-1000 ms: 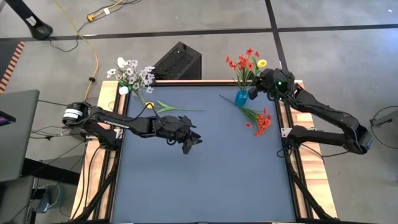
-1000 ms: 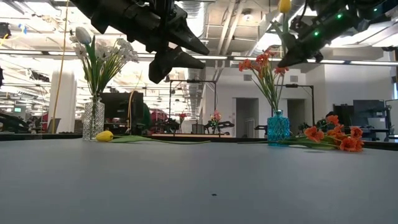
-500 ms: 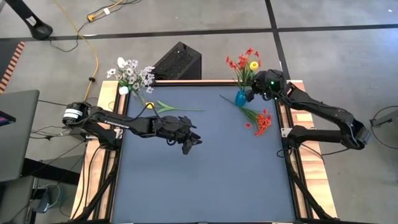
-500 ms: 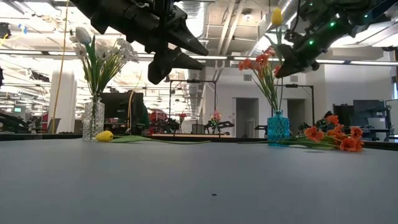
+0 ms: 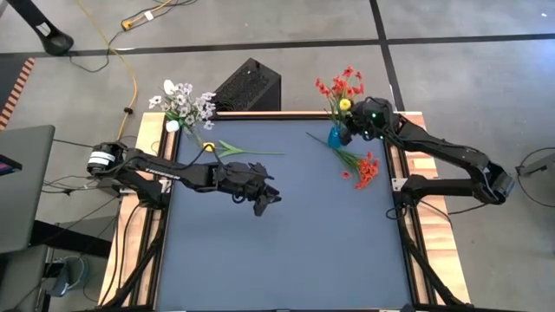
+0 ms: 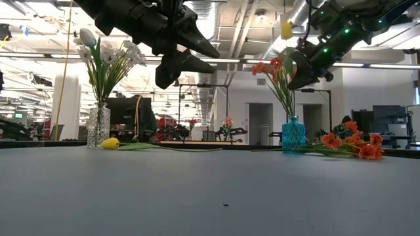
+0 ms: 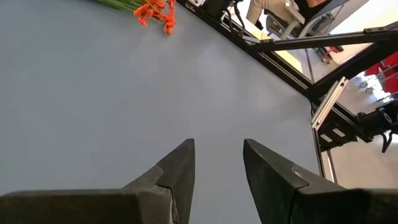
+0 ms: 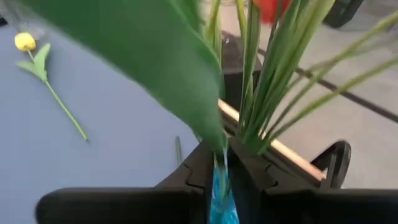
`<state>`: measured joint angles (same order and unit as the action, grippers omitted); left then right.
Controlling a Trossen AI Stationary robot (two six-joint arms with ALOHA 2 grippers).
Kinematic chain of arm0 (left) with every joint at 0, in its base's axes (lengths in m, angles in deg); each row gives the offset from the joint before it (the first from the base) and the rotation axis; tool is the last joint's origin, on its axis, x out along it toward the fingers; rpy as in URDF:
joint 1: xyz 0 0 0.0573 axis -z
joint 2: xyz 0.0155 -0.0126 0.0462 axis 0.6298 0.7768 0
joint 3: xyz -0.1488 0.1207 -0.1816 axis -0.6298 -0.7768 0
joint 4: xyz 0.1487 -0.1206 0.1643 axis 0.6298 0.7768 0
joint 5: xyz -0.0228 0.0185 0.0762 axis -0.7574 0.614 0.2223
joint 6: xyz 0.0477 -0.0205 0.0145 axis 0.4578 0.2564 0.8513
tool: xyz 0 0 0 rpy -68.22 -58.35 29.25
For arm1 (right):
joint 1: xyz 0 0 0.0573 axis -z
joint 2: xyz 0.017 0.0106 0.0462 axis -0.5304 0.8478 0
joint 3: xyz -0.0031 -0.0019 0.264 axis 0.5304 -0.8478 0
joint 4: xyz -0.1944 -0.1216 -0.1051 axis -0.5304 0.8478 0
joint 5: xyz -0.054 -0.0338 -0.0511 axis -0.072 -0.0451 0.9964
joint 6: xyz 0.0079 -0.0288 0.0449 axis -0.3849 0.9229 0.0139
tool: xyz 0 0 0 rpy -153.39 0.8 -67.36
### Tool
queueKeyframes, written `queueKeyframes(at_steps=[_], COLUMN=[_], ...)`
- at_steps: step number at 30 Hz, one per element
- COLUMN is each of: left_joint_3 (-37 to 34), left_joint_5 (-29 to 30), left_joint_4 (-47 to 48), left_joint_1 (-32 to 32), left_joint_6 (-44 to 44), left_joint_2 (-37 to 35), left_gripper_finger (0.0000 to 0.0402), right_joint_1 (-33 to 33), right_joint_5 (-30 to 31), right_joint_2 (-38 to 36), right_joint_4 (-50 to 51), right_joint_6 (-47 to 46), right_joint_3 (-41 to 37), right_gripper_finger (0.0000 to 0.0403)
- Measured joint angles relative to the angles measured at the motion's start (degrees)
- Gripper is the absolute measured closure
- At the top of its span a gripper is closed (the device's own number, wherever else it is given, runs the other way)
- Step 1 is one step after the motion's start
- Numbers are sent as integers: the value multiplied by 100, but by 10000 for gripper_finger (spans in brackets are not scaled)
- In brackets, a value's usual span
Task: Sort flowers into vase by color
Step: Put the bottom yellow flower into the blue vase, then put the orange flowers into the blue vase
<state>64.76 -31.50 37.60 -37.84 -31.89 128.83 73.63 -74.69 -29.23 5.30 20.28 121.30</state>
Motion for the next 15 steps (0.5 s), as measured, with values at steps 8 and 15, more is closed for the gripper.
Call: queueKeyframes(at_steps=[8,15], left_joint_3=[0,0], left_joint_5=[-7,-16], left_joint_4=[-2,212], left_joint_1=[0,0], left_joint_6=[0,0], left_joint_2=[0,0], left_gripper_finger=[278,278], right_joint_1=[0,0], right_joint_5=[-2,-258], right_joint_2=[-1,-194], right_joint_4=[816,1591], right_joint_6=[-189,-199], right_joint_3=[0,0], right_gripper_finger=[249,156])
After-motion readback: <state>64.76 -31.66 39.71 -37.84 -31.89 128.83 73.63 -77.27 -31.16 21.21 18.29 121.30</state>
